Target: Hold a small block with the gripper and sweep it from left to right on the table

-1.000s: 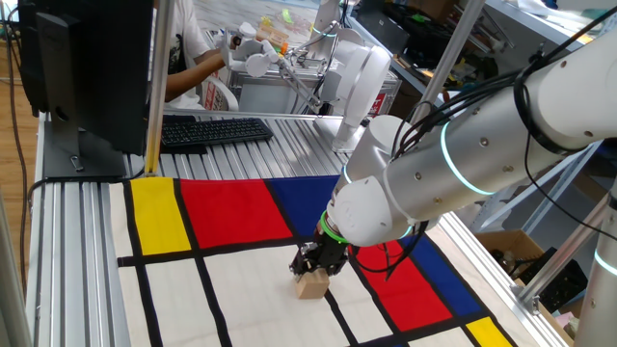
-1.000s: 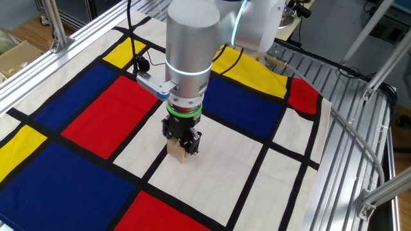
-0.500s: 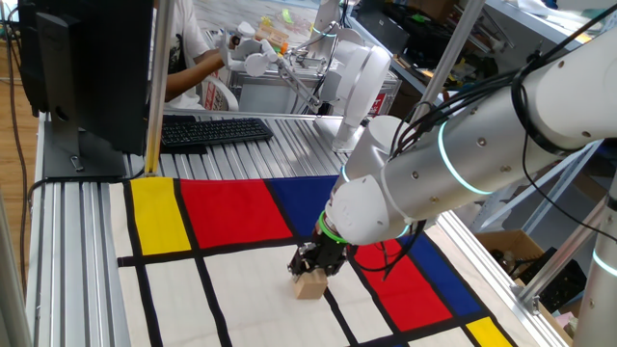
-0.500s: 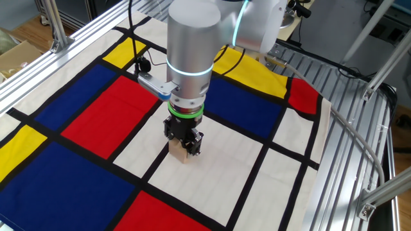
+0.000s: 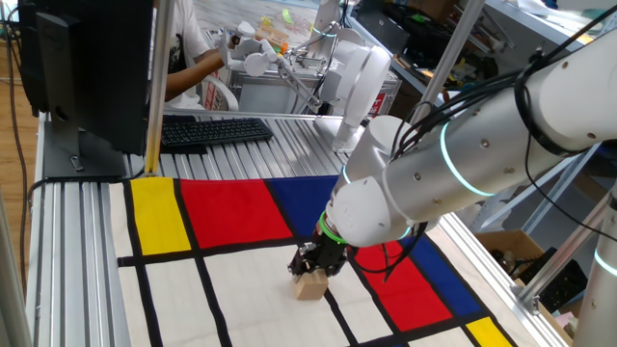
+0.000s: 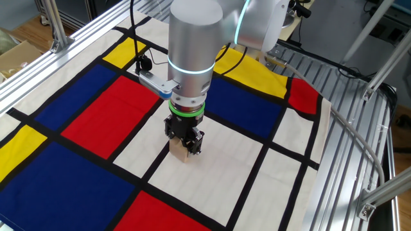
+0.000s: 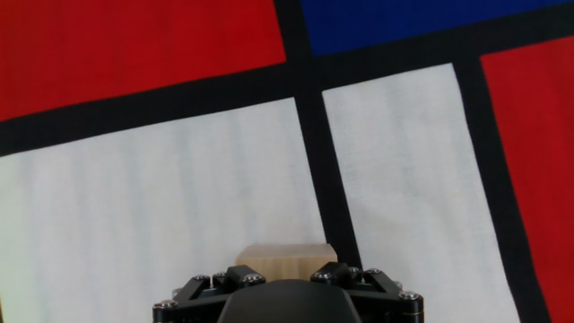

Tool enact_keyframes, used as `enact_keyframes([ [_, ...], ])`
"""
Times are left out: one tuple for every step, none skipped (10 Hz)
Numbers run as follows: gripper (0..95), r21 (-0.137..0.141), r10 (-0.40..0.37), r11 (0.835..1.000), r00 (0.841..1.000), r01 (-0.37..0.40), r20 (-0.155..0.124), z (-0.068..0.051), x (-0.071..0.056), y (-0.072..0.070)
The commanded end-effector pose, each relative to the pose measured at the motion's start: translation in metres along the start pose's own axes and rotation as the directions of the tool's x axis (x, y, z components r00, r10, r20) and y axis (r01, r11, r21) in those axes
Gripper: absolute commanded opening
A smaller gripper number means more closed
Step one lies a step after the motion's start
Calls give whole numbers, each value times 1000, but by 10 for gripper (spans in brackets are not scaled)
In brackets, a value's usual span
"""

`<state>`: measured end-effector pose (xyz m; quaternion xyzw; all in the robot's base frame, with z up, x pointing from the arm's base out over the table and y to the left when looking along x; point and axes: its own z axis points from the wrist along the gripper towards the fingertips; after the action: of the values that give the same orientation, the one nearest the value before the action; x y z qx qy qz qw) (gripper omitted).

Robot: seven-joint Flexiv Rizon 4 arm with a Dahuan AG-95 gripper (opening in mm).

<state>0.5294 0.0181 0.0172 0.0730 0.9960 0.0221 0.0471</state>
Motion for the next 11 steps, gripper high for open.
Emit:
enact_keyframes([
  [0, 0, 1, 1000, 1000, -1, 5, 1, -1, 0],
  [0, -1, 1, 1000, 1000, -1, 6, 1, -1, 0],
  [0, -2, 2, 1000, 1000, -2, 8, 2, -1, 1],
  [0, -3, 1, 1000, 1000, -1, 9, 3, -1, 1],
  [0, -5, 1, 1000, 1000, -1, 9, 4, -1, 1],
  [0, -7, 1, 1000, 1000, -1, 10, 4, -1, 1],
  [0, -8, 1, 1000, 1000, -1, 10, 5, -1, 1],
  [0, -6, 3, 1000, 1000, -3, 4, 4, -1, 2],
  [0, -1, 4, 1000, 1000, -4, 6, 1, 0, 5],
  [0, 0, 6, 1000, 1000, -6, 5, 1, 0, 6],
  [0, -3, 9, 1000, 1000, -9, 9, 3, 1, 8],
])
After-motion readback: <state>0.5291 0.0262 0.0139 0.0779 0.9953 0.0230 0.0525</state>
